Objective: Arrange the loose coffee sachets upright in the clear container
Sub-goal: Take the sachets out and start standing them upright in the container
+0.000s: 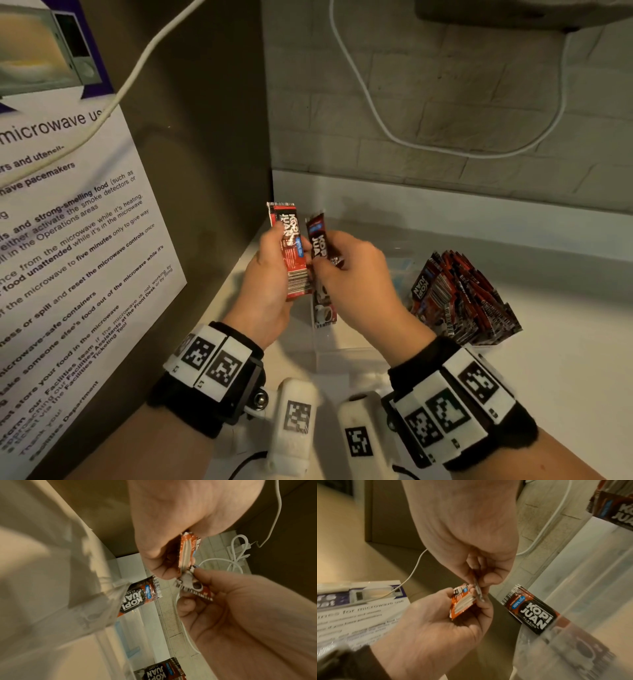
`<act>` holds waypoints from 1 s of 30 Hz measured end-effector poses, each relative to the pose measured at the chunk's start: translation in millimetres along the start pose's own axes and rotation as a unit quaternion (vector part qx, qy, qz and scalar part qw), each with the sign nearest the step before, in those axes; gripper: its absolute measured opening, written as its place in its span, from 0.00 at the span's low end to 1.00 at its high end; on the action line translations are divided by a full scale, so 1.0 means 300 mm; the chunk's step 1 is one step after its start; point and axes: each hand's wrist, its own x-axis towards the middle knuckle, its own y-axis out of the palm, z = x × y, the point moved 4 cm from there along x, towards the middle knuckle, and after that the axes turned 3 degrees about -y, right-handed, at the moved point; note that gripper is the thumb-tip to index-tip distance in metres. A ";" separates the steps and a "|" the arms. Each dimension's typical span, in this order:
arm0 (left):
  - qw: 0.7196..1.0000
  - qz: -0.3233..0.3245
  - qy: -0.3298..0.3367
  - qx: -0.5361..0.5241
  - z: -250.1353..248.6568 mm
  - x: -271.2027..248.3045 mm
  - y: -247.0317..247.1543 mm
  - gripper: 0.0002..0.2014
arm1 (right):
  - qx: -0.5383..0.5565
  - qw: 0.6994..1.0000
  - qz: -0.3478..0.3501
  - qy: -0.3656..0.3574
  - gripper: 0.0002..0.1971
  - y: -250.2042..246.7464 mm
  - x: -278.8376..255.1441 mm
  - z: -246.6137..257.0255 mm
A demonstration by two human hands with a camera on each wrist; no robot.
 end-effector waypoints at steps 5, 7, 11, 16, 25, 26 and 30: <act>1.000 -0.020 -0.002 -0.006 -0.007 -0.003 -0.018 0.15 | 0.117 0.988 -0.077 0.071 0.05 -0.029 0.004 -0.051; 1.000 -0.029 0.008 -0.005 -0.009 -0.007 -0.024 0.12 | 0.116 0.985 -0.102 0.072 0.06 -0.045 0.004 -0.058; 0.999 -0.033 0.026 0.015 -0.002 -0.010 -0.021 0.05 | 0.042 0.991 -0.119 0.036 0.09 -0.058 -0.009 -0.038; 0.999 -0.019 0.039 0.031 -0.004 -0.013 -0.002 0.04 | -0.011 0.994 -0.107 -0.015 0.09 -0.030 -0.019 -0.005; 0.997 -0.046 0.054 0.000 -0.020 -0.013 -0.002 0.08 | 0.048 0.991 -0.123 -0.002 0.06 -0.025 -0.027 -0.009; 0.997 -0.051 0.049 -0.015 -0.022 -0.012 -0.006 0.08 | 0.076 0.988 -0.134 0.007 0.06 -0.035 -0.026 -0.014; 0.997 -0.058 0.034 -0.044 -0.039 -0.010 -0.035 0.07 | 0.109 0.979 -0.166 0.050 0.09 -0.083 -0.013 -0.054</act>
